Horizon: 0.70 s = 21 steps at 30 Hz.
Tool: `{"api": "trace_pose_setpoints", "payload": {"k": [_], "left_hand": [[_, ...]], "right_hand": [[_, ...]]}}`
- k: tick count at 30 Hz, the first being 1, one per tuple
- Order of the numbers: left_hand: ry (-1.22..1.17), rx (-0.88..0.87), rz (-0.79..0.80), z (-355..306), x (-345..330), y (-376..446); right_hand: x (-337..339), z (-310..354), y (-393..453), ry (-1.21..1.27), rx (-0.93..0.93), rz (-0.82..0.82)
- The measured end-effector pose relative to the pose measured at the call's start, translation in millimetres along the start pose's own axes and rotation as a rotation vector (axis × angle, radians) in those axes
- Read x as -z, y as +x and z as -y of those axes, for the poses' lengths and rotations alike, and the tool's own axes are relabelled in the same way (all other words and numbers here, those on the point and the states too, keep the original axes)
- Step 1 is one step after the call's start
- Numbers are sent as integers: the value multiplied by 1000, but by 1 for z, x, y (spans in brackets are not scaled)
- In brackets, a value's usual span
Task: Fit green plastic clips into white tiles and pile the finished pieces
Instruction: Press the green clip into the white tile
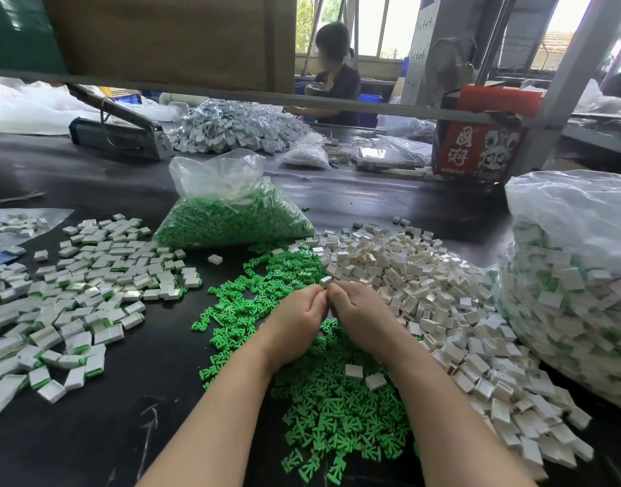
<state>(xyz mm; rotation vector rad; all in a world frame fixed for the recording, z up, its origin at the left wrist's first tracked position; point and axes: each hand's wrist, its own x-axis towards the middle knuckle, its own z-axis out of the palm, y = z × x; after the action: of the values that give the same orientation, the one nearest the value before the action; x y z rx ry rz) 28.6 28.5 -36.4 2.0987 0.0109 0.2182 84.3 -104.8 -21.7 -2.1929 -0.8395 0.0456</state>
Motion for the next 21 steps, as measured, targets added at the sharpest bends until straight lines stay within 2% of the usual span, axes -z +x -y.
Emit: {"api": "trace_pose_setpoints", "payload": {"k": [14, 21], "left_hand": [[97, 34, -83, -1, -14, -1], [93, 20, -31, 2, -12, 0]], "right_hand": [[-9, 2, -3, -153, -37, -33], [-9, 0, -4, -183, -1, -43]]}}
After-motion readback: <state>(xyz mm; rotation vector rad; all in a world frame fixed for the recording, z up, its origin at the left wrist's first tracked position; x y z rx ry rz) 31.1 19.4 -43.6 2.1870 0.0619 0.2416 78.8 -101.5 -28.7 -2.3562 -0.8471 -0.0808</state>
